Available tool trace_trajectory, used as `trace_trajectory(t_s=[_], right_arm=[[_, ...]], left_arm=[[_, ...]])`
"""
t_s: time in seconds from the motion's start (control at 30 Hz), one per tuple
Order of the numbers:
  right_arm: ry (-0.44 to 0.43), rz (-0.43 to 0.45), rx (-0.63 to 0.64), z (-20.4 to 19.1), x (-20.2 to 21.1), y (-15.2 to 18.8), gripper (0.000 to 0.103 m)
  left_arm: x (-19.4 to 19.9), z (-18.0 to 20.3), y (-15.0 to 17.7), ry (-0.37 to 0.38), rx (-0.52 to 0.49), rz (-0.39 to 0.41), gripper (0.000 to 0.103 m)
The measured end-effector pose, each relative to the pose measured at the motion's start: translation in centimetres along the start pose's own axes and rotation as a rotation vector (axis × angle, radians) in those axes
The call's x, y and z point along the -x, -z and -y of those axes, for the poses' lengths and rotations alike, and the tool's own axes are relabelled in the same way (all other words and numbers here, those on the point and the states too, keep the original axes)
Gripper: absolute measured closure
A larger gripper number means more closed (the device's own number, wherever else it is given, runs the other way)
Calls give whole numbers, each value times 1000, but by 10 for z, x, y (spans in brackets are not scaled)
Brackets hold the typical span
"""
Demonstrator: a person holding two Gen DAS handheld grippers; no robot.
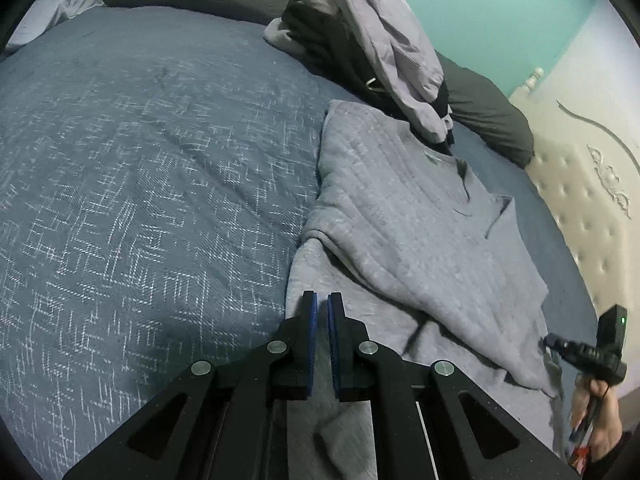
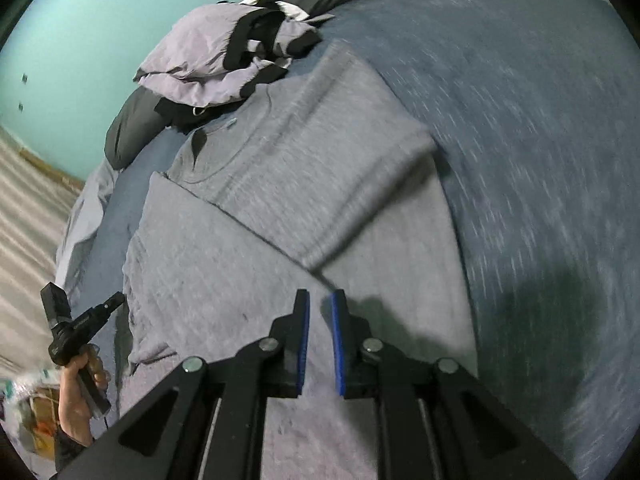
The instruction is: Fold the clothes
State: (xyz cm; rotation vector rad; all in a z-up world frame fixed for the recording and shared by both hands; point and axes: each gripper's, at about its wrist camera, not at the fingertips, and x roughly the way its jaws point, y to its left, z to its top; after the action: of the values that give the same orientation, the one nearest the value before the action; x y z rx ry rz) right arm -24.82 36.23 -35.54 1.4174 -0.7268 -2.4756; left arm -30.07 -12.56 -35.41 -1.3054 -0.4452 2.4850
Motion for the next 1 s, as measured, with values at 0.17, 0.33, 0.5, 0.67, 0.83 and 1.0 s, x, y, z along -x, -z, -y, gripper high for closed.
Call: trace_trajectory(t_s=[0.17,0.33,0.5,0.67,0.83,1.0], right_arm=[[-4,10,5,2,-8,11,93],[-18,7,-18,10,-15,19,93],[-62,17,13,3,-8,16,93],[-67,17,6,11,-7,12,92],[-91,30,-21,20,-2,8,92],[-121,47,-41,24,5,5,92]], left_arm=[[-13,-2,-1,-32,-11,-22,97],[0,4,-8,-67,-35,14,97],[14,7,-12,-61,-18,62,97],[17,6,-16,-29,39,61,96],[0,32,-46,-10,-16,8,95],[-41,51,-103,-49,-51,-40,95]])
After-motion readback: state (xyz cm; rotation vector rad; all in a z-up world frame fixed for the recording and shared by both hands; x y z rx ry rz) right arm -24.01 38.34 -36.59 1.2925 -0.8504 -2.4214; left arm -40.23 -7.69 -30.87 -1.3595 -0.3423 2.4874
